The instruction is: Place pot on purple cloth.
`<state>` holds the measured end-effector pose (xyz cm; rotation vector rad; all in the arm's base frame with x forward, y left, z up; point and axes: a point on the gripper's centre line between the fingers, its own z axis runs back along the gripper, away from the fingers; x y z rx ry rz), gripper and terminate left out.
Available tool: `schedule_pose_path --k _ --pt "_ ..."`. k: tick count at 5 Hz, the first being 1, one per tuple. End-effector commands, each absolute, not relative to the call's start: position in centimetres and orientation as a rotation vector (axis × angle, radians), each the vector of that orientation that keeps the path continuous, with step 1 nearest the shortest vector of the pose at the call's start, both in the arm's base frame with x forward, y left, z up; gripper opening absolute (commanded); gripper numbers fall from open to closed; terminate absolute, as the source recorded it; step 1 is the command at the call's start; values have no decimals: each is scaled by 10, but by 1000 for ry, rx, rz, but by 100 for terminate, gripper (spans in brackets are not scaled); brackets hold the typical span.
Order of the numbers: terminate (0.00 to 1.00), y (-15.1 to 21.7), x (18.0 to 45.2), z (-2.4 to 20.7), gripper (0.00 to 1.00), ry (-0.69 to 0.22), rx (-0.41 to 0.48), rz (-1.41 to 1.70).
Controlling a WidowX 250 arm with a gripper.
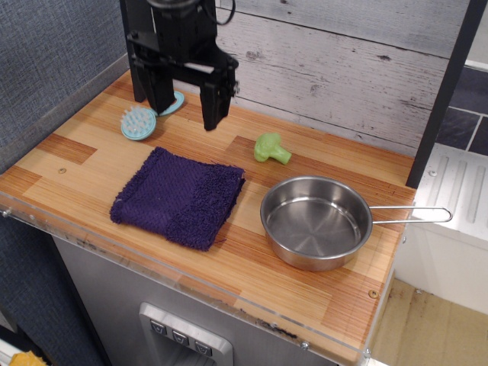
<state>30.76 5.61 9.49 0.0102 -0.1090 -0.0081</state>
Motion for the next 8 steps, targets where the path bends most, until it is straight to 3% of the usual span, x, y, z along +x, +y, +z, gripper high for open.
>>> schedule_pose_path --k 1,3,6,7,8 --pt "0 4 307 87 100 -150 16 -132" --pt "0 -27 311 67 100 -143 -4 -190" --pt "0 -22 316 19 100 -45 13 -200" --pt "0 -24 315 21 0 -64 21 -215" --pt "0 -26 313 23 0 -74 26 -227"
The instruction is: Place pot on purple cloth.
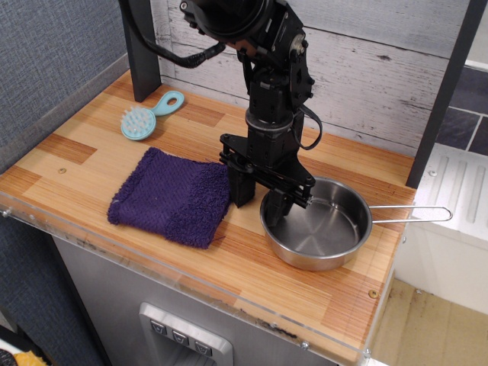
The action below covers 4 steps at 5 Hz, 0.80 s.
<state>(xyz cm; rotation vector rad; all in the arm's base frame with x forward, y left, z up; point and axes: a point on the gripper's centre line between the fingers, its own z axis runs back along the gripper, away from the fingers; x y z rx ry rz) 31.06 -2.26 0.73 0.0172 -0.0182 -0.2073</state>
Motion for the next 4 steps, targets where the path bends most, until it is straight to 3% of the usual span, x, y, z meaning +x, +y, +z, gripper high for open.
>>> schedule_pose_path --k 1,3,4 --pt "0 -27 313 26 0 -84 24 -240" --pt "0 -33 317 54 0 -159 -29 -253" --pt "0 -23 319 81 0 -194 -70 -214"
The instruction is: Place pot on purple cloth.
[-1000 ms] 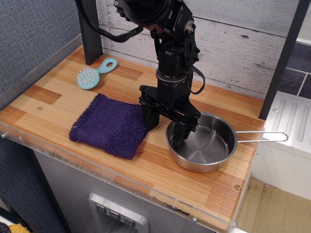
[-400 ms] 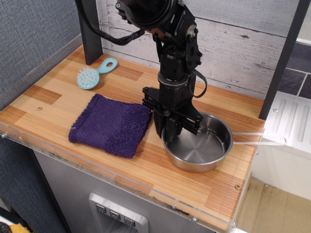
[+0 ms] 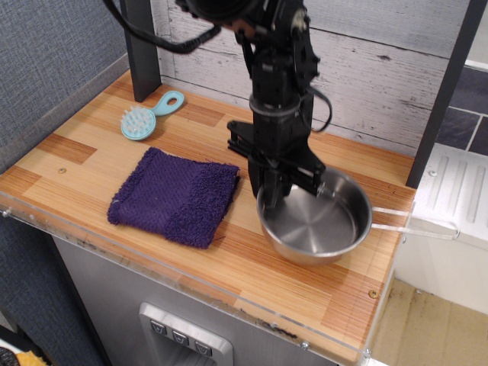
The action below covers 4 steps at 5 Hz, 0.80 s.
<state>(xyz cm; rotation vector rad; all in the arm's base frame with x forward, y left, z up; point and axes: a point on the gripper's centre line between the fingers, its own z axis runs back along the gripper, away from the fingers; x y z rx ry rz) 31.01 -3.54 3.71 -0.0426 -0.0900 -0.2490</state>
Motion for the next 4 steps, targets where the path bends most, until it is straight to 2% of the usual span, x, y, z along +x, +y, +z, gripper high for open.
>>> schedule_pose_path --k 1,3,4 --pt "0 11 313 101 0 -229 -100 -114" --pt "0 85 293 82 0 -150 -91 49" --pt "0 102 284 69 0 -117 -93 90"
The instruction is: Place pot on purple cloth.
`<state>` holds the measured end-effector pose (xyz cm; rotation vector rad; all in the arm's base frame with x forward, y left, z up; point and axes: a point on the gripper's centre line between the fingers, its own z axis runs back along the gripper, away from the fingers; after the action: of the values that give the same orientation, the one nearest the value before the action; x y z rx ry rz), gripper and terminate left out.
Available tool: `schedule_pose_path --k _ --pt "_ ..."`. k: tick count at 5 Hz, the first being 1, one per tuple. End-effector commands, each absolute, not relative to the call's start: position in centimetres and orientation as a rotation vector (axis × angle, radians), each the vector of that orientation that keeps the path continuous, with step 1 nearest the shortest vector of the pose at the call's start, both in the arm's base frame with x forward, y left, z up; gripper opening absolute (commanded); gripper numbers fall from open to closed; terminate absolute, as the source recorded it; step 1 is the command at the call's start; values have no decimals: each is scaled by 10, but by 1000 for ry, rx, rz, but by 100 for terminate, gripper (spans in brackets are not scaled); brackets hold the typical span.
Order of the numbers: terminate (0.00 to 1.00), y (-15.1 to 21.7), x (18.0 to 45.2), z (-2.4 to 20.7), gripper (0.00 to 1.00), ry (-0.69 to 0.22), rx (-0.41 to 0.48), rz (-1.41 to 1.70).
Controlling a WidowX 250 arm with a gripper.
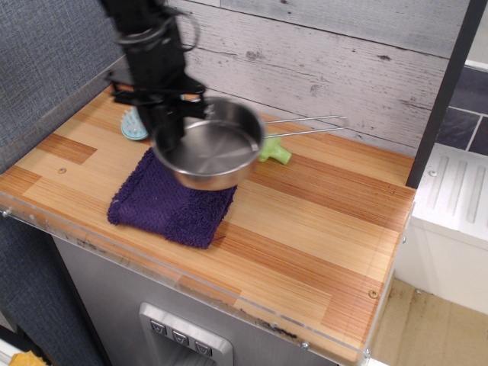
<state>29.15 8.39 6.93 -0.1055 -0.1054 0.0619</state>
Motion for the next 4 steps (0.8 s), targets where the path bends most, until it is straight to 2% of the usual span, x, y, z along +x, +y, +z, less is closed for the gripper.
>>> schedule_pose_path --k 1,4 --pt "0 108 282 60 0 -84 -91 100" --pt "0 109 273 44 0 -26 -86 97"
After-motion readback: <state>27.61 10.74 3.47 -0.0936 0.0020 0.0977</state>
